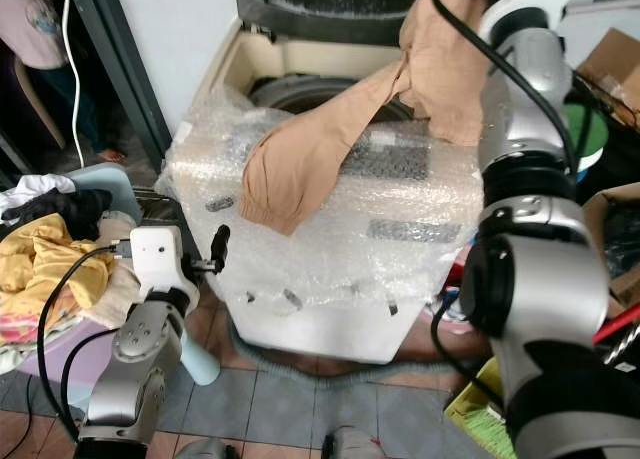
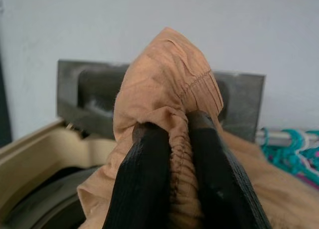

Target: Clothes washing

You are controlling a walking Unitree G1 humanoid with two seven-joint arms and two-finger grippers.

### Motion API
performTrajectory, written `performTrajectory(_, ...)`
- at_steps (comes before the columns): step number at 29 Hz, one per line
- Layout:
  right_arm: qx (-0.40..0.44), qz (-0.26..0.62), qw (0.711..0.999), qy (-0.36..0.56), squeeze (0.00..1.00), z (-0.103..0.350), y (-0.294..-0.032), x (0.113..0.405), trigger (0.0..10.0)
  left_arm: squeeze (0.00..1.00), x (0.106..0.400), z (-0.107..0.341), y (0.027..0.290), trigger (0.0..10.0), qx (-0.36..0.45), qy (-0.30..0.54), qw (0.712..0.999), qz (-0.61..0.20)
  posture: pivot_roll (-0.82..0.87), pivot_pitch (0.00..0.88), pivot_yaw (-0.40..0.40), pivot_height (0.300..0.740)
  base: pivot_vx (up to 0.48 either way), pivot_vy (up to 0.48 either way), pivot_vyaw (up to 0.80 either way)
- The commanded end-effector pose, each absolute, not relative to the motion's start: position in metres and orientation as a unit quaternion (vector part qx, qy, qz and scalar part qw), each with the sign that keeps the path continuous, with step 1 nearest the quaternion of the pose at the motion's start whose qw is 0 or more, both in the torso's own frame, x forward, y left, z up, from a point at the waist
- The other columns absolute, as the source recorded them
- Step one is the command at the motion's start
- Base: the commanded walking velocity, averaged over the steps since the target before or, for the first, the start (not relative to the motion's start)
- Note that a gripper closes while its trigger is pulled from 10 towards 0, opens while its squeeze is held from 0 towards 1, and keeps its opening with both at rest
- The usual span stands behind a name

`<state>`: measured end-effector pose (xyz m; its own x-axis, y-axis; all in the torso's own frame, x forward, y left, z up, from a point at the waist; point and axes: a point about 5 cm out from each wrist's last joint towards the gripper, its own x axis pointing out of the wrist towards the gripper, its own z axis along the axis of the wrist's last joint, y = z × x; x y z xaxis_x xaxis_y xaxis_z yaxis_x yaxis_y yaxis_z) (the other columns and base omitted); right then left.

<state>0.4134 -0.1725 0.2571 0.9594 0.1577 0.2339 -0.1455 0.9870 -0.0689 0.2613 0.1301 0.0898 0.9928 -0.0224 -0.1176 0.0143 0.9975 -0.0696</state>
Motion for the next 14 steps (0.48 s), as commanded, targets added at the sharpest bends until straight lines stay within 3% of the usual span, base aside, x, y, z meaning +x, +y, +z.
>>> performTrajectory(1,-0.045,0.106,0.989,-0.097,0.00,0.246,-0.165,0.412,10.0,0.00,0.261,0.091,0.131,10.0,-0.035,0.059,0.998,-0.005,0.00,0.000,-0.009,0.740,0.000,0.000,0.00)
performTrajectory(8,-0.028,0.162,0.984,-0.063,0.00,0.222,-0.153,0.405,10.0,0.00,0.261,0.091,0.129,10.0,-0.036,0.060,0.997,-0.009,-0.01,0.000,-0.008,0.740,0.000,0.000,0.00)
performTrajectory(9,-0.025,0.174,0.982,-0.062,0.37,0.220,-0.150,0.404,10.0,0.00,0.261,0.091,0.128,10.0,-0.038,0.059,0.997,-0.010,-0.01,0.000,-0.008,0.740,0.000,0.000,0.00)
performTrajectory(10,-0.023,0.184,0.980,-0.064,1.00,0.219,-0.148,0.402,10.0,0.00,0.262,0.091,0.128,10.0,-0.039,0.058,0.997,-0.010,-0.01,0.000,-0.008,0.740,0.000,0.000,0.00)
performTrajectory(14,-0.033,0.205,0.973,-0.099,1.00,0.226,-0.142,0.398,10.0,0.00,0.262,0.092,0.127,10.0,-0.041,0.056,0.998,-0.011,-0.01,0.000,-0.009,0.740,0.000,0.000,0.00)
